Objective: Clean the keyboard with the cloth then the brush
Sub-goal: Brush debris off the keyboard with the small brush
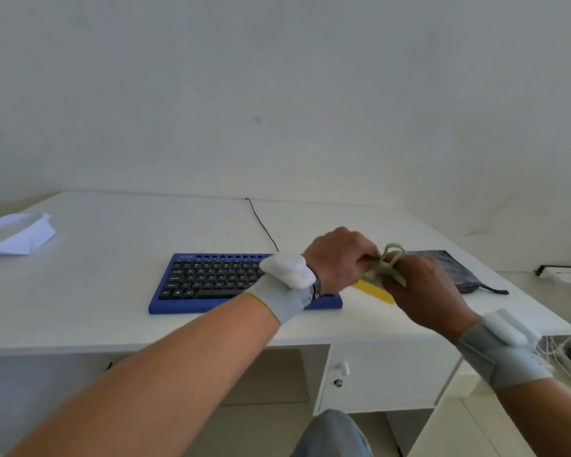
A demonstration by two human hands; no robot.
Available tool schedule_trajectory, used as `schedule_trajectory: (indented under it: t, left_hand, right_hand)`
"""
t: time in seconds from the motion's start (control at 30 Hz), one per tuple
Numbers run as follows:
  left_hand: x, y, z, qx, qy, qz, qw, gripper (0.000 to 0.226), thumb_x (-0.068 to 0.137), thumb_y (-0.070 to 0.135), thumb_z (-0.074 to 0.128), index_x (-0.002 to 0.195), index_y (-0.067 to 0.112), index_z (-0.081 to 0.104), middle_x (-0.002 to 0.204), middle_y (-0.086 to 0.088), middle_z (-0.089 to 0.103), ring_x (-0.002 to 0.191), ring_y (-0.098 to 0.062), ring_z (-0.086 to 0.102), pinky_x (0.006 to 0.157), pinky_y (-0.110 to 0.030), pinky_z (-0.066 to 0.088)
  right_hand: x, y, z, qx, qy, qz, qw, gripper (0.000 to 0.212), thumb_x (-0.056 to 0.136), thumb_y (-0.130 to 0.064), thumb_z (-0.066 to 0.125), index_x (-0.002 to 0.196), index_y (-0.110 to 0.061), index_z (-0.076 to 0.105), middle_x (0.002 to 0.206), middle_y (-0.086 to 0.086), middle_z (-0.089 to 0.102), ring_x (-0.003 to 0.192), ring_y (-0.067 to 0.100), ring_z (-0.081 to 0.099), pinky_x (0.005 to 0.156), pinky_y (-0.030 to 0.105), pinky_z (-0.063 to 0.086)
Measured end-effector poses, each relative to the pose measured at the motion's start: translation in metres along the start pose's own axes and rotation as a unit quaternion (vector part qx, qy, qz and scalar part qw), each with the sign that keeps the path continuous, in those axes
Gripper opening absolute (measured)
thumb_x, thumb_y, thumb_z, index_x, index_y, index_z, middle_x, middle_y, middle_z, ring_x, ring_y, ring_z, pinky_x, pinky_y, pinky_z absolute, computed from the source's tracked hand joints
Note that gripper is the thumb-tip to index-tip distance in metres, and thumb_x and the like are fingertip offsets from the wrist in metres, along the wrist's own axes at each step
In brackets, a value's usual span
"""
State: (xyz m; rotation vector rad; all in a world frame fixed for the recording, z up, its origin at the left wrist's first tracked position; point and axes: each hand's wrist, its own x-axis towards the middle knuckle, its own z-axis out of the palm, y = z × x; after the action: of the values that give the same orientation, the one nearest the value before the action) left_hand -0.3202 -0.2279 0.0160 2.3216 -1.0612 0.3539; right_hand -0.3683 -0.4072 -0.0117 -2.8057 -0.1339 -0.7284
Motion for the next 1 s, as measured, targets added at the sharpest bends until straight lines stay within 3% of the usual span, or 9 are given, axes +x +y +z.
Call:
schedule_trajectory:
  t: [0.07, 0.17, 0.37, 0.43, 0.53, 0.6, 0.8, 0.9, 1.0]
  left_hand:
    - [0.000, -0.013, -0.018, -0.041, 0.015, -0.024, 0.999, 0.031, 0.087, 0.027, 0.067, 0.118, 0.021, 0.070, 0.099, 0.000, 0.073, 0.095, -0.021, 0.066, 0.085, -0.036, 0.052]
    - [-0.006, -0.040, -0.044, -0.041, -0.002, -0.089, 0.995, 0.066, 0.078, 0.029, 0.081, 0.136, 0.017, 0.054, 0.120, -0.003, 0.065, 0.111, -0.017, 0.060, 0.097, -0.033, 0.048]
    - [-0.033, -0.103, -0.066, 0.059, -0.198, -0.226, 0.952, 0.127, 0.056, 0.054, 0.091, 0.155, 0.023, 0.017, 0.157, -0.002, 0.031, 0.141, -0.023, 0.036, 0.113, -0.042, 0.036]
    - [-0.040, -0.115, -0.064, 0.083, -0.245, -0.239, 0.936, 0.139, 0.052, 0.058, 0.091, 0.157, 0.024, 0.007, 0.161, -0.002, 0.022, 0.146, -0.025, 0.028, 0.116, -0.047, 0.032]
    - [-0.047, -0.128, -0.059, 0.109, -0.275, -0.252, 0.922, 0.145, 0.050, 0.062, 0.090, 0.158, 0.025, 0.000, 0.164, 0.000, 0.014, 0.150, -0.023, 0.017, 0.118, -0.048, 0.026]
    - [-0.047, -0.136, -0.056, 0.116, -0.283, -0.255, 0.917, 0.148, 0.048, 0.066, 0.088, 0.158, 0.024, -0.001, 0.165, 0.001, 0.010, 0.151, -0.022, 0.012, 0.120, -0.049, 0.023]
    - [-0.042, -0.148, -0.050, 0.128, -0.288, -0.259, 0.913, 0.147, 0.048, 0.073, 0.083, 0.158, 0.019, 0.001, 0.165, -0.001, 0.013, 0.151, -0.022, 0.015, 0.121, -0.052, 0.015]
    - [-0.037, -0.149, -0.048, 0.115, -0.292, -0.266, 0.911, 0.145, 0.049, 0.072, 0.084, 0.157, 0.016, 0.006, 0.163, -0.001, 0.019, 0.149, -0.023, 0.023, 0.119, -0.051, 0.022]
    - [-0.034, -0.149, -0.045, 0.108, -0.293, -0.269, 0.911, 0.139, 0.049, 0.070, 0.085, 0.155, 0.012, 0.015, 0.158, -0.001, 0.029, 0.143, -0.023, 0.034, 0.115, -0.047, 0.032]
  right_hand:
    - [0.012, -0.015, -0.001, 0.028, -0.002, 0.005, 1.000, 0.013, 0.083, -0.022, 0.066, 0.077, -0.011, 0.068, 0.070, 0.013, 0.064, 0.070, 0.038, 0.059, 0.059, 0.040, 0.045]
    - [0.030, -0.037, 0.001, 0.093, -0.014, 0.043, 0.995, 0.008, 0.083, -0.021, 0.067, 0.079, -0.014, 0.066, 0.073, 0.010, 0.063, 0.071, 0.031, 0.056, 0.060, 0.032, 0.040]
    - [0.064, -0.078, 0.019, 0.206, 0.004, 0.083, 0.975, 0.028, 0.078, -0.019, 0.074, 0.105, -0.013, 0.069, 0.083, 0.006, 0.069, 0.074, 0.021, 0.063, 0.055, 0.023, 0.044]
    - [0.075, -0.090, 0.030, 0.229, 0.018, 0.100, 0.968, 0.031, 0.074, -0.018, 0.076, 0.103, -0.010, 0.068, 0.088, 0.009, 0.069, 0.078, 0.024, 0.066, 0.060, 0.028, 0.053]
    - [0.088, -0.105, 0.045, 0.246, 0.034, 0.117, 0.962, 0.032, 0.070, -0.016, 0.076, 0.094, 0.002, 0.065, 0.090, 0.018, 0.069, 0.080, 0.034, 0.068, 0.066, 0.049, 0.059]
    - [0.096, -0.113, 0.056, 0.243, 0.037, 0.114, 0.963, 0.032, 0.070, -0.015, 0.074, 0.092, 0.004, 0.064, 0.089, 0.021, 0.069, 0.079, 0.036, 0.068, 0.062, 0.052, 0.058]
    - [0.117, -0.125, 0.084, 0.215, 0.051, 0.107, 0.969, 0.021, 0.072, -0.016, 0.068, 0.085, -0.001, 0.062, 0.076, 0.014, 0.065, 0.069, 0.032, 0.064, 0.058, 0.042, 0.056]
    - [0.124, -0.124, 0.095, 0.198, 0.055, 0.097, 0.974, 0.014, 0.073, -0.015, 0.065, 0.078, -0.006, 0.055, 0.067, 0.008, 0.056, 0.064, 0.029, 0.054, 0.053, 0.030, 0.039]
    - [0.126, -0.120, 0.102, 0.181, 0.047, 0.082, 0.979, 0.016, 0.075, -0.016, 0.063, 0.076, -0.008, 0.050, 0.068, 0.006, 0.049, 0.070, 0.031, 0.050, 0.057, 0.030, 0.034]
